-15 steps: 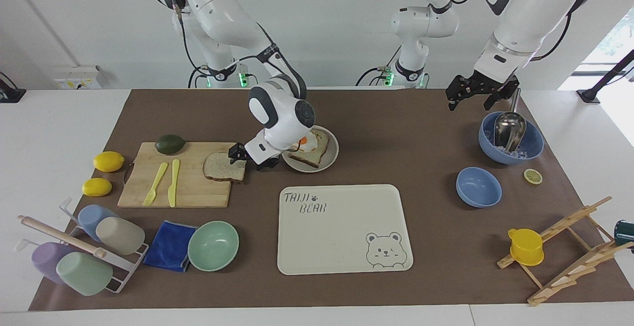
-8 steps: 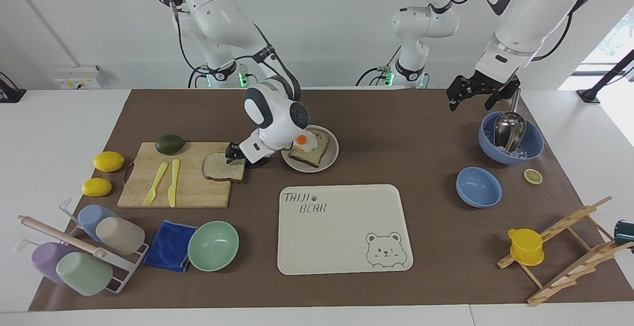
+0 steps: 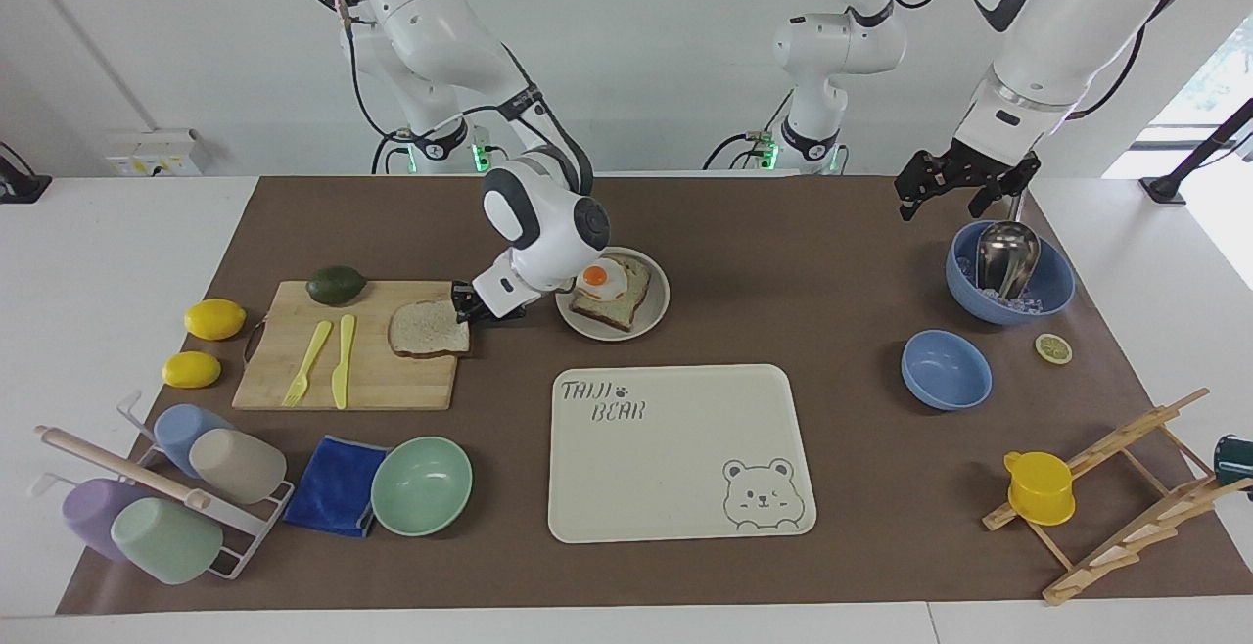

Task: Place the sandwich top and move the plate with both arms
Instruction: 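Grasp the bread slice with the right gripper and lift it, then carry the bread slice with the right gripper over the white plate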

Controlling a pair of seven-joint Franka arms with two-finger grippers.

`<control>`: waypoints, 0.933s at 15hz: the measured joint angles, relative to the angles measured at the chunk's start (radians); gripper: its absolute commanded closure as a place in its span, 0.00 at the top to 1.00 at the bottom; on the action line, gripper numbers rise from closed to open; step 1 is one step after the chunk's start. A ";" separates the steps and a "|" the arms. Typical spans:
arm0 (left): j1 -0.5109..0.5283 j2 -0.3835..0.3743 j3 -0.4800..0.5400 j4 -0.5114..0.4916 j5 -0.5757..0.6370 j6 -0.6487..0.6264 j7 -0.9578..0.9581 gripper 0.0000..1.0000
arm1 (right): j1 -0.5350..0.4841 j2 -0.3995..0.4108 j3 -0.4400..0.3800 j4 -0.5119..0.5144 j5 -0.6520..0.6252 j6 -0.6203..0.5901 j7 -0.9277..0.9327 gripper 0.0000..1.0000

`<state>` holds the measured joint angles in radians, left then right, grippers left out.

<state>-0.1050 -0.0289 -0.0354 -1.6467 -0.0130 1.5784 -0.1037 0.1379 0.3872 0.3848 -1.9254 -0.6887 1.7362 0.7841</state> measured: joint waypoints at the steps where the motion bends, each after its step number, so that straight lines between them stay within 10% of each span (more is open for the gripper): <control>1: 0.000 0.000 0.000 0.000 0.000 0.000 0.000 1.00 | 0.000 0.000 0.005 0.010 -0.001 -0.013 -0.002 0.00; 9: 0.003 0.000 0.000 0.000 0.000 0.003 0.000 1.00 | 0.085 0.033 0.158 0.210 0.001 -0.257 -0.003 0.00; 14: 0.004 0.000 0.000 0.000 0.000 0.008 0.000 1.00 | 0.148 0.065 0.186 0.241 0.059 -0.203 0.106 0.00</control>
<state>-0.1011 -0.0291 -0.0354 -1.6471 -0.0130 1.5867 -0.1038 0.2858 0.4517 0.5706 -1.6843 -0.6294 1.5335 0.8905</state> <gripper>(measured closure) 0.000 0.921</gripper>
